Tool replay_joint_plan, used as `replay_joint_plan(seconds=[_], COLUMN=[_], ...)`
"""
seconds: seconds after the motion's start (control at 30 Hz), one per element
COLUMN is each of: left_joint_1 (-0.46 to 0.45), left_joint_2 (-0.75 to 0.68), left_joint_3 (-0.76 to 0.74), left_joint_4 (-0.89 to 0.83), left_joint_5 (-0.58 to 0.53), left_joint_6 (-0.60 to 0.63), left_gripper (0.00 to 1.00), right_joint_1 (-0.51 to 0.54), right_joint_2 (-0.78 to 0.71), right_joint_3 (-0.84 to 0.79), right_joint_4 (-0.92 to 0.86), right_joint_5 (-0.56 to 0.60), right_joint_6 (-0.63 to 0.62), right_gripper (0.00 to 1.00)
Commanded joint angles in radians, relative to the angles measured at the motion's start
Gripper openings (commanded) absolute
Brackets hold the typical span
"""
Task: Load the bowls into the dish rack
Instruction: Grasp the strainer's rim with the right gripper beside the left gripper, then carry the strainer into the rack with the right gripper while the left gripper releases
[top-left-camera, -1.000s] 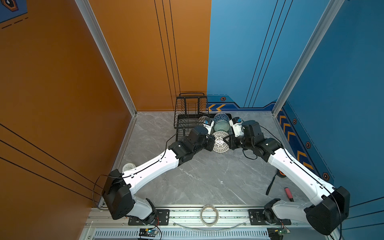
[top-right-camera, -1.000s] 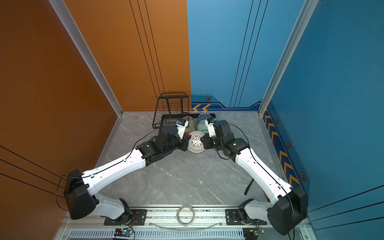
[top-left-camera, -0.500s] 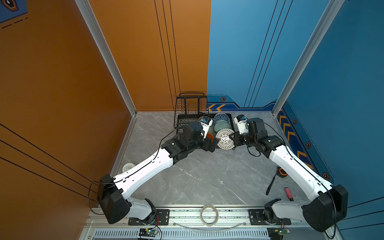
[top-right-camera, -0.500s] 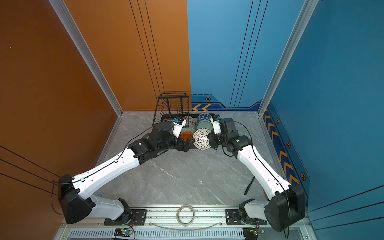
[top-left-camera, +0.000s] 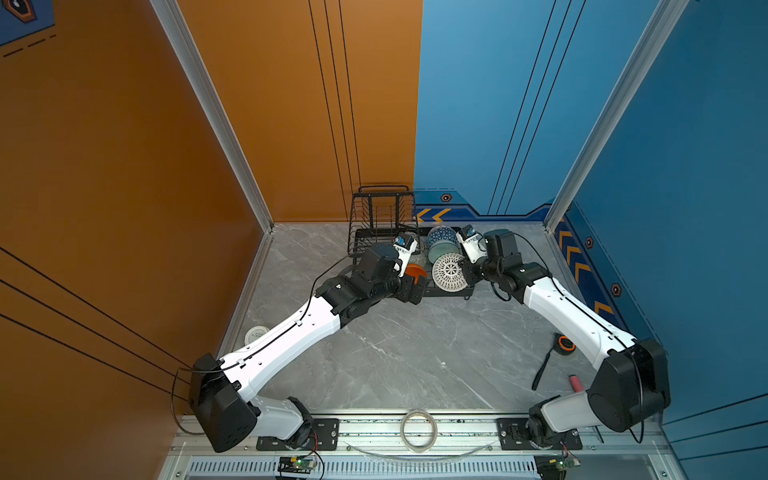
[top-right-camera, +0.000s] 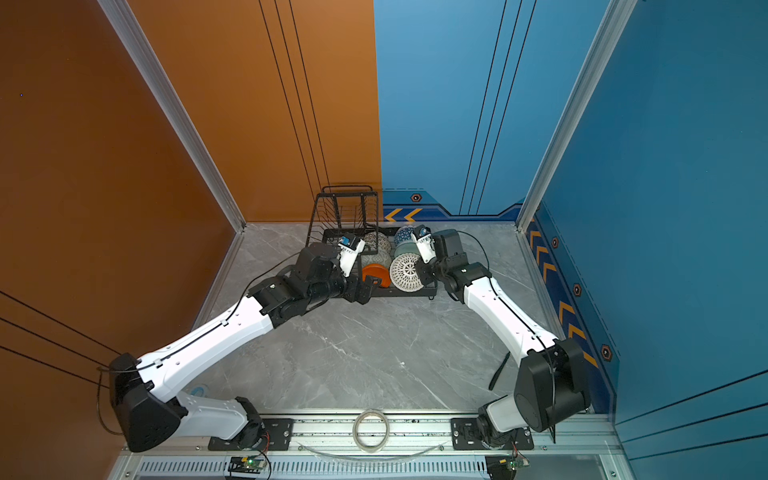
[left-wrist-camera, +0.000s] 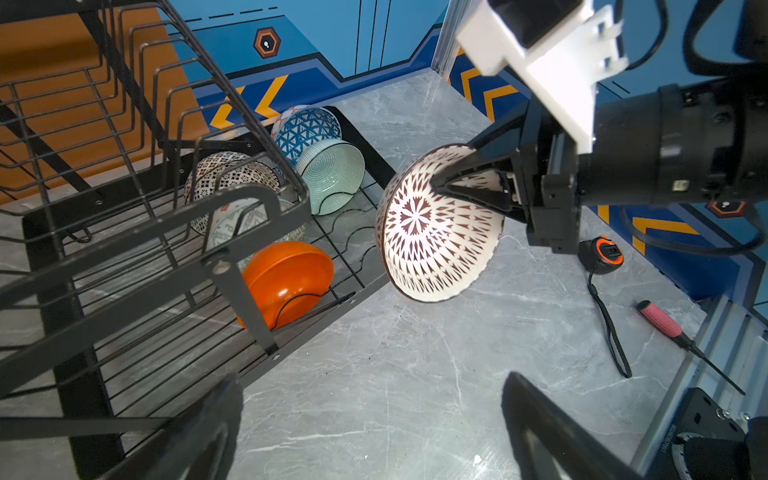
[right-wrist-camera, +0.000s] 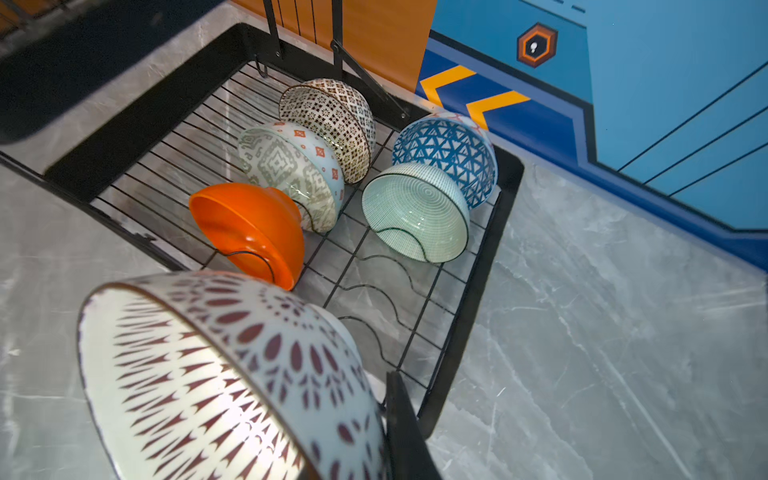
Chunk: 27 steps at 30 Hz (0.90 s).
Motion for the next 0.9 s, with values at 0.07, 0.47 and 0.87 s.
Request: replay_joint_plan(seconds=[0.07, 0.47, 0.87], left_joint_1=[0.022, 0.052, 0.061], left_joint_2=[-0.023, -0.053, -0.066], left_joint_3=[-0.026, -0.066, -0.088], left_joint_4=[-0.017, -0.003, 0.007], left_joint_5=[0.011, 0.018, 0.021], left_joint_6=[0.015, 0.009, 0.001], left_gripper=[0.98, 0.98, 0.98], right_joint_1=[-0.005, 0.012, 0.041], right_joint_2=[0.056, 0.167, 0.304], right_joint_3=[0.052, -0.090, -0.153], right_joint_4=[0.197, 0.703, 0.984], right_joint_5=[0.129, 0.272, 0.330], right_joint_6=[-0.242, -0.596, -0.858], right_gripper=[0.00, 0.00, 0.00])
